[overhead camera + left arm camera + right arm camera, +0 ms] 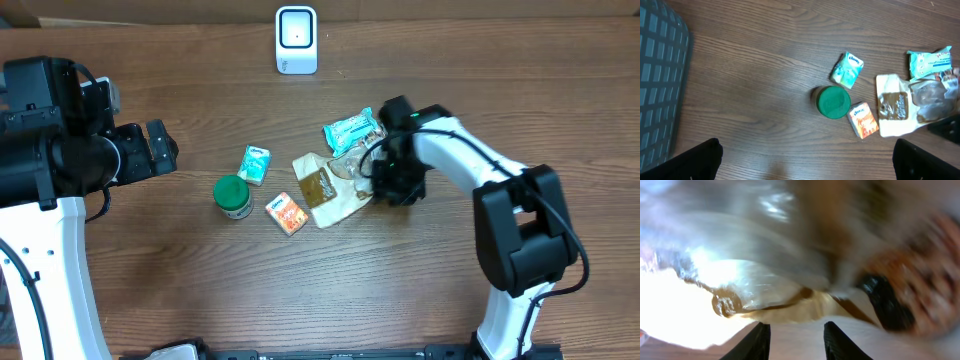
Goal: Scan the item barcode
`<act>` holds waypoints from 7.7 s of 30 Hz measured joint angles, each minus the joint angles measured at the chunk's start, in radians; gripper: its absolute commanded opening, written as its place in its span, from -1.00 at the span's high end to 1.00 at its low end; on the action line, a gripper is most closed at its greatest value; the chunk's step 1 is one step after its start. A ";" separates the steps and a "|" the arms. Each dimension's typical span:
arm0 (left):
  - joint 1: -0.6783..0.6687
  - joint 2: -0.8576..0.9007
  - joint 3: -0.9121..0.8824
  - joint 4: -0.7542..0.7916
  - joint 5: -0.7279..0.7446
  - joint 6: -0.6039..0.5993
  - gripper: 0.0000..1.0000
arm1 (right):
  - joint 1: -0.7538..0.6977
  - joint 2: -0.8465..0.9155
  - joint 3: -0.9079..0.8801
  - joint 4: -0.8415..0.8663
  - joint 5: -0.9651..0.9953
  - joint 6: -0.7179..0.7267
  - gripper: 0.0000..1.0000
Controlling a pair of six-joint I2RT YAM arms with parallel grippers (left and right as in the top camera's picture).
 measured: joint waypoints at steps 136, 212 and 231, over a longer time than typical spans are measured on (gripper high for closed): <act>0.000 0.000 0.000 0.000 0.000 0.000 -1.00 | 0.356 -0.102 0.153 0.106 -0.037 0.065 0.22; 0.000 0.000 0.000 0.000 0.000 0.000 -1.00 | 0.336 0.040 -0.328 1.023 -0.458 0.446 0.92; 0.000 0.000 0.000 0.000 0.000 0.000 -1.00 | 0.162 -0.099 0.159 -0.094 -0.197 -0.095 0.92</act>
